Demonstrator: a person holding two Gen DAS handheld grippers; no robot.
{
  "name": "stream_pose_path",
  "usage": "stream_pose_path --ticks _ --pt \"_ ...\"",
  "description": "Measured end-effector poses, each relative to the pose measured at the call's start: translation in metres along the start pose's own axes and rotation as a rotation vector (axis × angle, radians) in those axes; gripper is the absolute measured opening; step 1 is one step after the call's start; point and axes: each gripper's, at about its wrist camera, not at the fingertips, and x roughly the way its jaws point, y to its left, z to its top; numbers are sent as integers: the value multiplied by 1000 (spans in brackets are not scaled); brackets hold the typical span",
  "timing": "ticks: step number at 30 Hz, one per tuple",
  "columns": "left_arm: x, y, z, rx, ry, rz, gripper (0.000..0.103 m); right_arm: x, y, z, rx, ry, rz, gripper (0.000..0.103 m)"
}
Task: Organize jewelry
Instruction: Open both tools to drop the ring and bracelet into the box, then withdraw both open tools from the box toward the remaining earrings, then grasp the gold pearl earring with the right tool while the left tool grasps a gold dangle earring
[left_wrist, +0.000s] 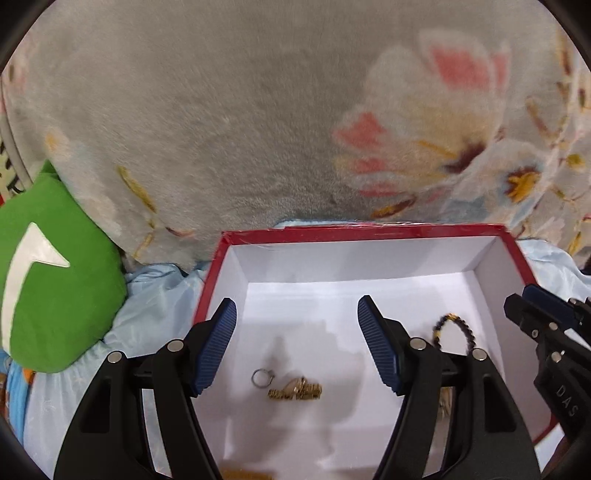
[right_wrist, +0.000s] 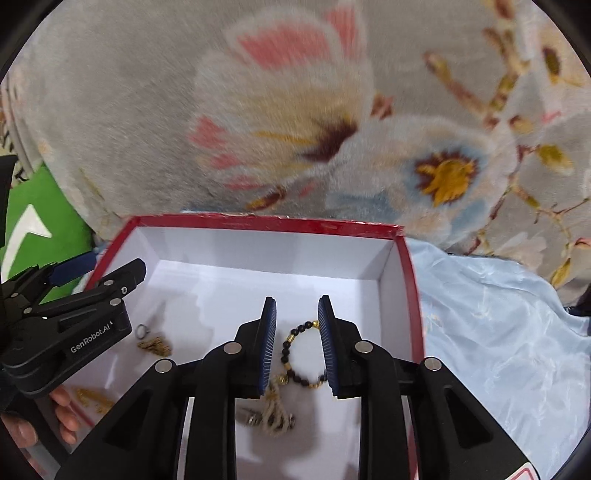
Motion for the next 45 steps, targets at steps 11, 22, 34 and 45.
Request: stream_pose_path --ticks 11,22,34,45 --pt "-115 9 -54 44 -41 -1 66 -125 8 -59 5 -89 8 35" --pt "-170 44 -135 -17 65 -56 66 -182 3 -156 56 -8 16 39" --pt "-186 90 -242 -133 220 -9 66 -188 -29 -254 161 131 -53 40" --pt "-175 95 -282 -213 270 -9 66 -148 -21 -258 160 169 -31 41"
